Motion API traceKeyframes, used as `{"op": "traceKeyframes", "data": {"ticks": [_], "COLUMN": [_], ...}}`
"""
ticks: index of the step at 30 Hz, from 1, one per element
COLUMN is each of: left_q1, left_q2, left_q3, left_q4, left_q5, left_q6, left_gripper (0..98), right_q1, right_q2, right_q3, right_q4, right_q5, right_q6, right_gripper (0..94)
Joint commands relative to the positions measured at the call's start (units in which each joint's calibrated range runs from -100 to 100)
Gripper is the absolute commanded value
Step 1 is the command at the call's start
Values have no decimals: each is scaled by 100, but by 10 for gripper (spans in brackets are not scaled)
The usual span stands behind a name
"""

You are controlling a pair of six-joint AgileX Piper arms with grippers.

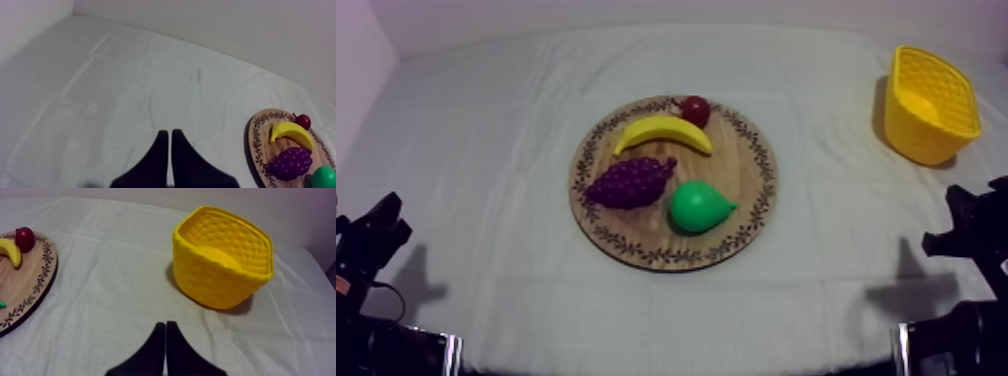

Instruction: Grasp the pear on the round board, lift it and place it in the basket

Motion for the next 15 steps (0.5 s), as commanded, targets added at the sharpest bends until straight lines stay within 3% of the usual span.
{"op": "traceKeyframes", "data": {"ticks": [1,15], "left_q1": [0,0], "left_q2": [-2,-2], "left_q3": [-5,-5], "left_q4": [-1,-1], "left_q5": [1,1], "left_q6": [-1,-2], "left_gripper": [1,1], "right_q1": [-92,-107], "right_q2": [-4,-4], "right_q3": [1,1], "right_q4": [-4,-4], "right_q5": [3,3], "right_q6": [-63,47], "right_gripper": [5,5]}}
